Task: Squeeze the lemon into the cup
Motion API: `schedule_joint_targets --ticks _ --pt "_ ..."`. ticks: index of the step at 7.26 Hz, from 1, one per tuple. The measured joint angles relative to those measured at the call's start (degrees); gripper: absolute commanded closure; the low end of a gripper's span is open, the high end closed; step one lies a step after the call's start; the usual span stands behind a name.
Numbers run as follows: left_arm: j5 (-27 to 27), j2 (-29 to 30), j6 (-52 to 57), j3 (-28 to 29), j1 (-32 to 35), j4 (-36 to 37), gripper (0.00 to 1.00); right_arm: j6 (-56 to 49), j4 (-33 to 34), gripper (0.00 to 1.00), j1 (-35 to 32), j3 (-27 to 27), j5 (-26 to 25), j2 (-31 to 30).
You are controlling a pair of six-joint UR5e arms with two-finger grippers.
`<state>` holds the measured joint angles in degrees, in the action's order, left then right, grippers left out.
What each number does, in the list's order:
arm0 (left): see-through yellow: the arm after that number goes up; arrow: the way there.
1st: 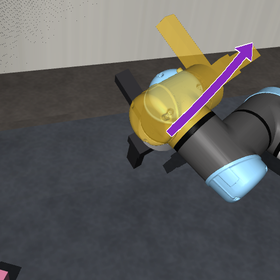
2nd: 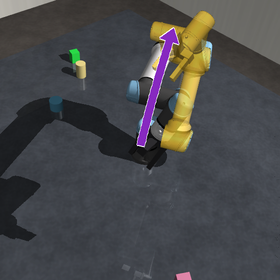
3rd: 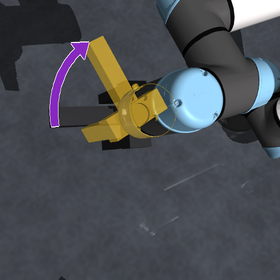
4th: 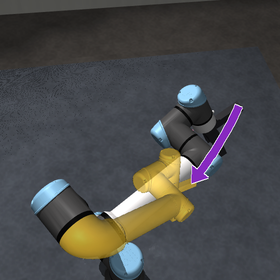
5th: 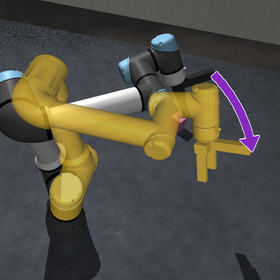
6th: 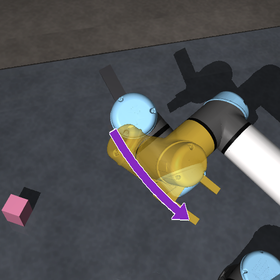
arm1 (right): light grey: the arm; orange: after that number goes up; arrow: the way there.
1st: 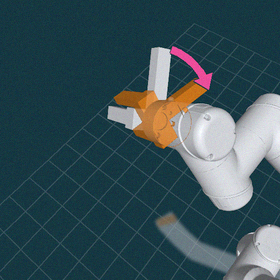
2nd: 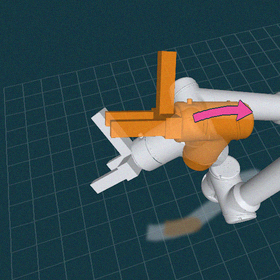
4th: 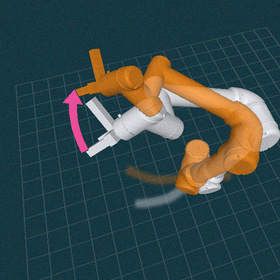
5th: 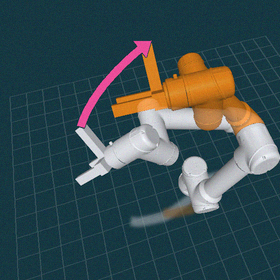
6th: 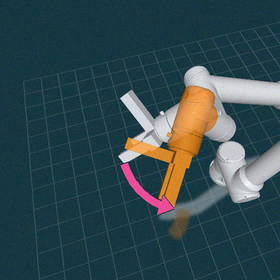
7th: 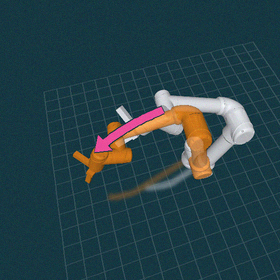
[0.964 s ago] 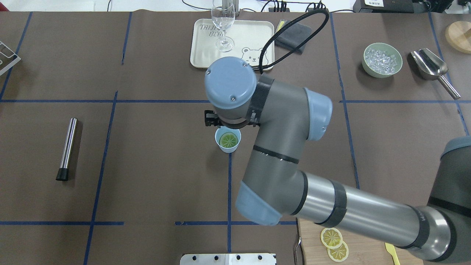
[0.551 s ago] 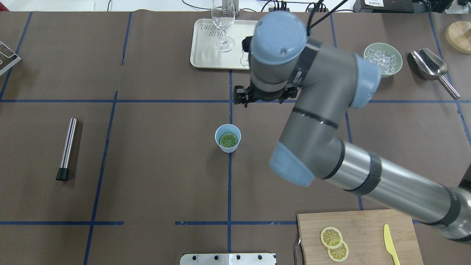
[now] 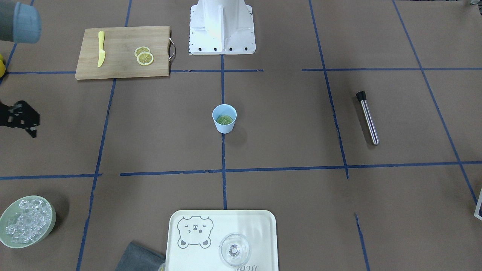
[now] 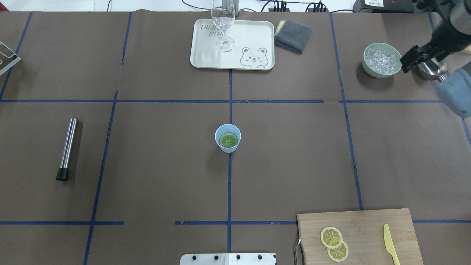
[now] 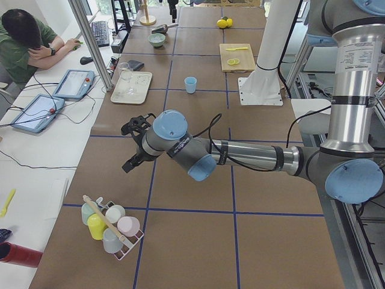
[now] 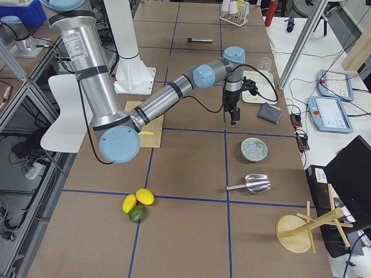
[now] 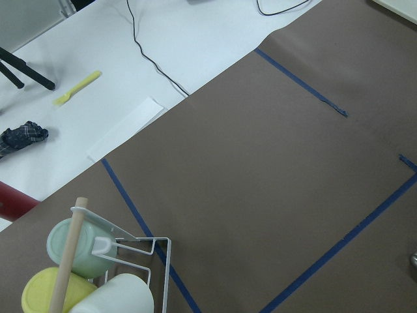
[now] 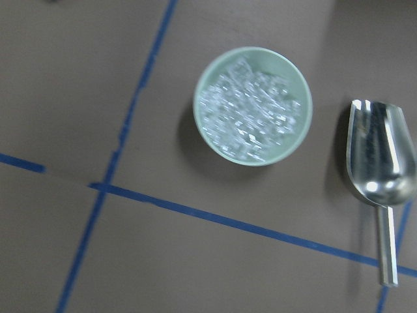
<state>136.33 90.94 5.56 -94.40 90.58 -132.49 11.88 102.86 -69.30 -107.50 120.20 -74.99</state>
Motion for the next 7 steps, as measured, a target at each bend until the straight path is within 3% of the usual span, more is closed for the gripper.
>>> schedule_joint_targets --ticks 2,3,5,7 --pt "-3.44 0.32 -16.62 0.11 -8.30 -3.68 0.00 -9.09 -0.50 0.00 -8.46 0.29 2.86 -9.32" --pt "-9.24 0.54 -28.34 -0.35 -14.60 -4.13 0.02 -10.97 -0.72 0.00 -12.56 0.71 5.84 -12.66" --pt "-18.05 0.97 -44.63 0.29 -25.08 -4.17 0.33 -13.95 -0.83 0.00 -17.57 0.94 8.12 -16.17" --pt "-24.33 1.24 -53.75 3.11 -32.77 -4.45 0.35 -14.94 -0.88 0.00 -18.56 1.04 8.41 -16.93"
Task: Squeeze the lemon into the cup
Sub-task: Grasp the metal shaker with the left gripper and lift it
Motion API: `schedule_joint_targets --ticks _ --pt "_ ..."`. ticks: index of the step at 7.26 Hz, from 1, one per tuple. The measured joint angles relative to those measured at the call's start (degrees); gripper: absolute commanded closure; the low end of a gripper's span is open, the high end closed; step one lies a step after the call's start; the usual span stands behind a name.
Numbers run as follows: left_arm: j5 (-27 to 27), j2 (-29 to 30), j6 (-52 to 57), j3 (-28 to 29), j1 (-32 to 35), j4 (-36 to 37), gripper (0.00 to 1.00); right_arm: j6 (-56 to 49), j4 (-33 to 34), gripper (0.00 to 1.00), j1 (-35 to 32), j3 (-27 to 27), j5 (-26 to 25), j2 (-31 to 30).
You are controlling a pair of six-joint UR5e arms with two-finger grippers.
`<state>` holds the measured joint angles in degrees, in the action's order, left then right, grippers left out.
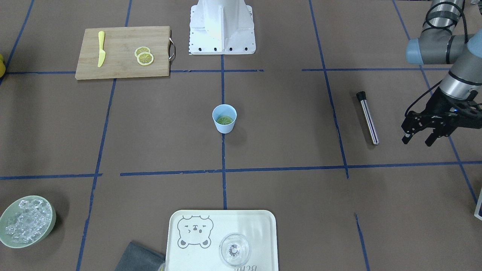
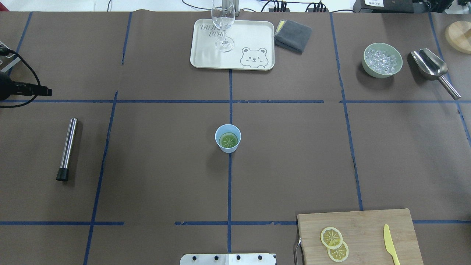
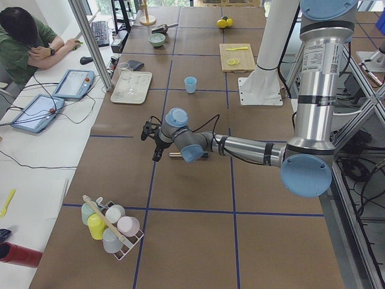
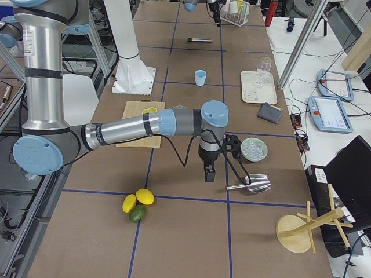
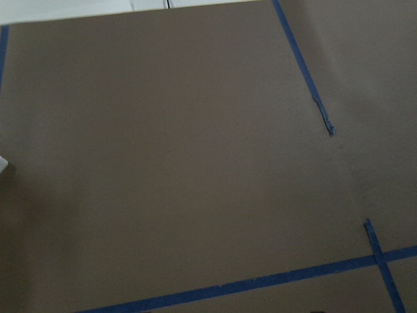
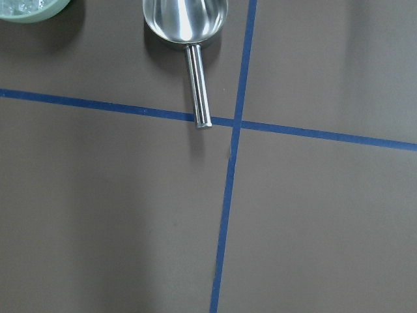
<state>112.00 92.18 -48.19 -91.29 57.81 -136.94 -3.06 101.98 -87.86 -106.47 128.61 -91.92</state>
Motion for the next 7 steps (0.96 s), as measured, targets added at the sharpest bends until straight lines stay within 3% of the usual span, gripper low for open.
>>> schedule_joint_targets --ticks 2,7 --pt "-3.94 0.75 -3.63 1.83 -4.82 -0.11 0.35 -0.17 -0.02 0.00 -0.10 -0.08 -0.02 -0.08" --pt "-4.75 0.89 -8.98 1.00 -10.66 0.23 0.35 -0.23 -0.03 0.00 -0.12 -0.14 -0.11 -0.10"
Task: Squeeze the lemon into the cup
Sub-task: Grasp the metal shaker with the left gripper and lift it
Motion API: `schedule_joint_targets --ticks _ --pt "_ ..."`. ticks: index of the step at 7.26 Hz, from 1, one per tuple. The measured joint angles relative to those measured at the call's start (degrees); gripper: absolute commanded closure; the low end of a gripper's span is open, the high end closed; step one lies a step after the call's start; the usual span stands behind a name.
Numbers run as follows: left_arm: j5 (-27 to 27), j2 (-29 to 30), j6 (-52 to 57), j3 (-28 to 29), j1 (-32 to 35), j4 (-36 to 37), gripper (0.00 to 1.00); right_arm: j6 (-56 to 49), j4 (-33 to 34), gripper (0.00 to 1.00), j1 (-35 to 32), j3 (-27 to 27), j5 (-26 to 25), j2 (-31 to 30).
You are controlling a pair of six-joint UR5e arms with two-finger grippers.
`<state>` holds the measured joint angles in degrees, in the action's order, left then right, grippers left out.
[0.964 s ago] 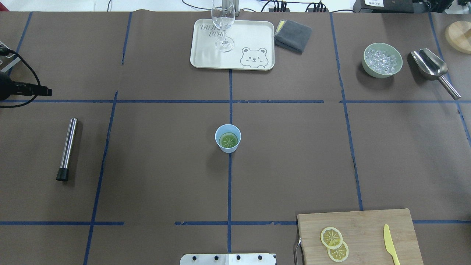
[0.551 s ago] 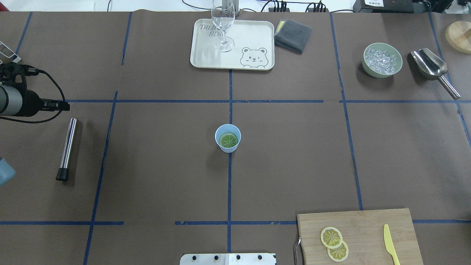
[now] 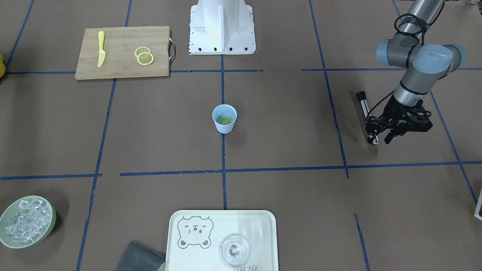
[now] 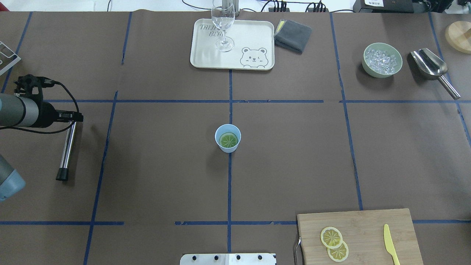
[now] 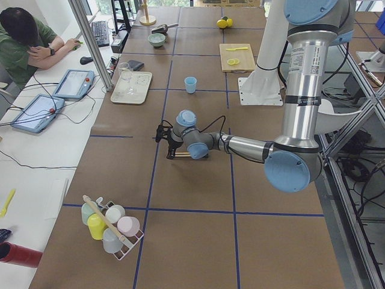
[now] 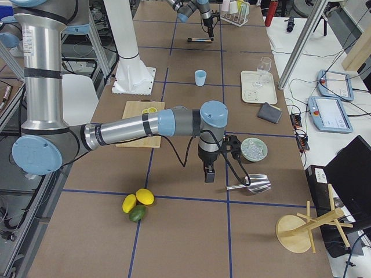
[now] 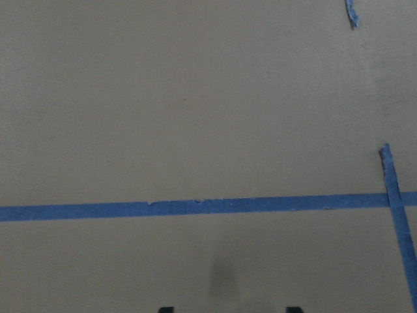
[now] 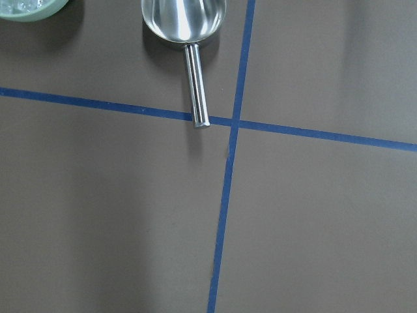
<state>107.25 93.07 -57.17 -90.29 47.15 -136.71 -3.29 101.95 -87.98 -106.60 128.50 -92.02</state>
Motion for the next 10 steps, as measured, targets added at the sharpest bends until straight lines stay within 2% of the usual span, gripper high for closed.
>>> schedule_joint_targets --ticks 1,2,3,4,8,10 --pt "-0.06 -0.16 -0.35 0.01 -0.67 0.05 0.38 0.02 0.00 0.00 0.00 0.04 0.00 0.00" --pt "-0.12 -0.34 -0.44 0.06 -0.97 0.09 0.51 0.03 0.00 0.00 0.00 0.06 0.00 0.00" --pt "-0.16 -0.47 -0.47 0.07 -1.08 0.12 0.84 0.03 0.00 0.00 0.00 0.07 -0.01 0.00" --pt "-0.26 -0.62 -0.48 -0.01 -1.08 0.13 1.00 0.03 0.00 0.00 0.00 0.07 -0.01 0.00" --pt "-0.54 -0.99 0.18 -2.72 -0.96 0.11 1.00 0.03 0.00 0.00 0.00 0.10 -0.01 0.00" --pt "-2.95 -0.44 5.54 -5.94 -0.32 -0.07 1.00 0.03 0.00 0.00 0.00 0.14 0.01 0.00"
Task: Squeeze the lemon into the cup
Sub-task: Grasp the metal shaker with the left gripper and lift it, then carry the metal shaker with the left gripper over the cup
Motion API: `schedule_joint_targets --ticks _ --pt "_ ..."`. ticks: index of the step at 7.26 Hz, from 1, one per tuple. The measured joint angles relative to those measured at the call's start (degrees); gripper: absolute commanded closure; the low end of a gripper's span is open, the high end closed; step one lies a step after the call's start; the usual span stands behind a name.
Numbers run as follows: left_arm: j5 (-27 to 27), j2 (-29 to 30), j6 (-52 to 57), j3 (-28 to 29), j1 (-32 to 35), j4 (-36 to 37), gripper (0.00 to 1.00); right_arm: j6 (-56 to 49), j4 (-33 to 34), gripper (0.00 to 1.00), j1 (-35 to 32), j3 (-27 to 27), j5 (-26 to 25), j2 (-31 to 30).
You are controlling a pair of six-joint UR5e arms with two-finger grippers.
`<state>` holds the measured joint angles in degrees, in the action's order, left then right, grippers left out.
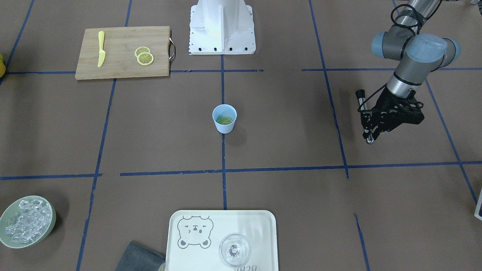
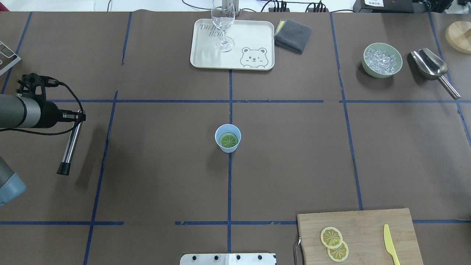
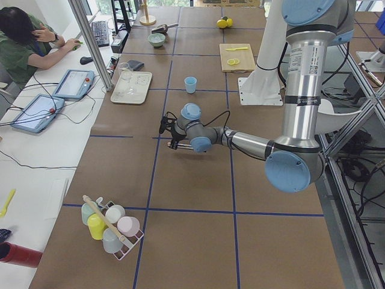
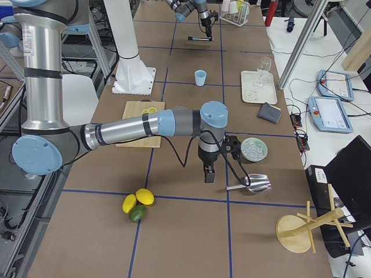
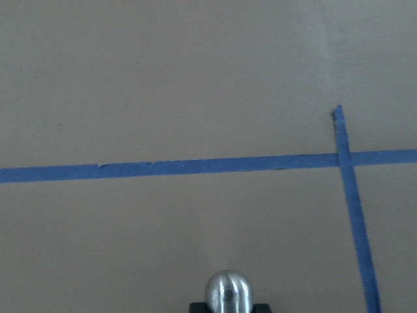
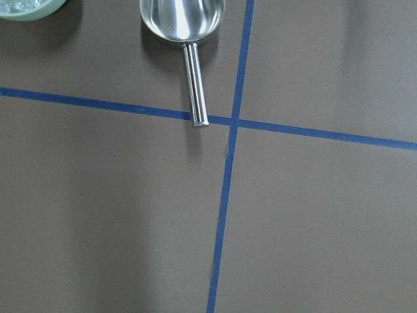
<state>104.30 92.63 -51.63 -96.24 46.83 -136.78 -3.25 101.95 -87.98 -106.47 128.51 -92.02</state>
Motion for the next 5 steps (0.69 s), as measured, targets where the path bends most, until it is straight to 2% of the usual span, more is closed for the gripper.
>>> schedule_joint_targets --ticks 2,4,5 --pt "-6.76 4.96 10.40 -2.06 0.16 -0.30 1.00 0.00 0.06 0.00 0.00 0.03 0.06 0.00" --pt "-8.47 14.32 16.03 -2.02 0.03 -1.66 1.00 -0.02 0.08 0.00 0.00 0.10 0.02 -0.02" --pt "-9.11 17.14 16.02 -1.95 -0.12 -4.38 1.00 -0.06 0.09 0.00 0.00 0.11 -0.03 -0.06"
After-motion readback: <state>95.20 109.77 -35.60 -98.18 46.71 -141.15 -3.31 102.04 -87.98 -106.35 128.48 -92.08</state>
